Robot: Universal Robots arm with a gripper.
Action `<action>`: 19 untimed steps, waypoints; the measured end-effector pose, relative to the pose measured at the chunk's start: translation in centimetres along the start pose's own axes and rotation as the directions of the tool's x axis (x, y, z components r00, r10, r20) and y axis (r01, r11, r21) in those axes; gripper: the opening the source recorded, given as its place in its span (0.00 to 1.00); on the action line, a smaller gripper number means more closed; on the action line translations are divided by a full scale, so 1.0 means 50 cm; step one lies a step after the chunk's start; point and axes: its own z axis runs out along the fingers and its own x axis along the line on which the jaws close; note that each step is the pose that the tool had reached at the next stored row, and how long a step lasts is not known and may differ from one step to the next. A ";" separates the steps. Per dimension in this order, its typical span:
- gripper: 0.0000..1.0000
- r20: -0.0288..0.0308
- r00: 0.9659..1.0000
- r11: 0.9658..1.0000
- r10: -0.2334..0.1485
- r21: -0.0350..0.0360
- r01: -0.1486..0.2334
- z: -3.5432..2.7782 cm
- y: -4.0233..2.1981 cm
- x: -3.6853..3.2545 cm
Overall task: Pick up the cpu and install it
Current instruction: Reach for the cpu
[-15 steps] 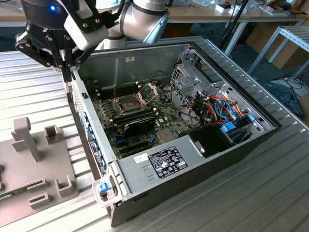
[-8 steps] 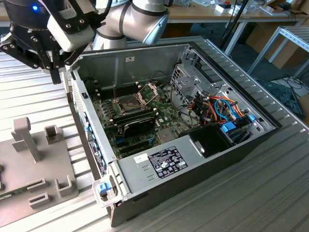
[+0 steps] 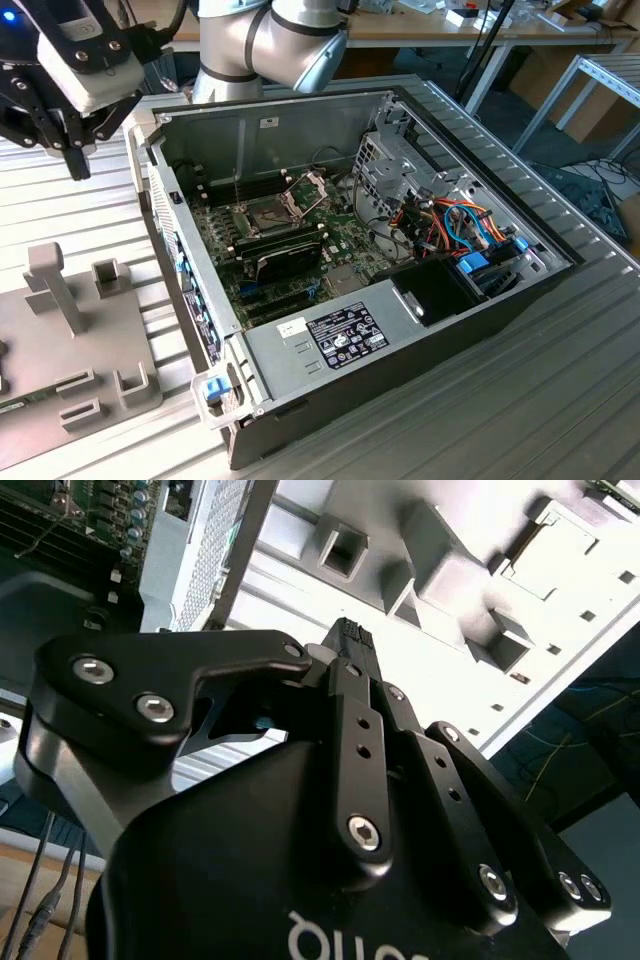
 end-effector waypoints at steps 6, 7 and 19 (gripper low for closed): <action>0.11 0.000 1.000 1.000 0.000 0.000 0.000 0.000 0.000 0.004; 0.11 0.000 1.000 1.000 0.000 0.000 0.000 0.000 0.000 0.004; 0.11 0.000 1.000 1.000 0.000 0.000 0.000 0.000 -0.001 0.010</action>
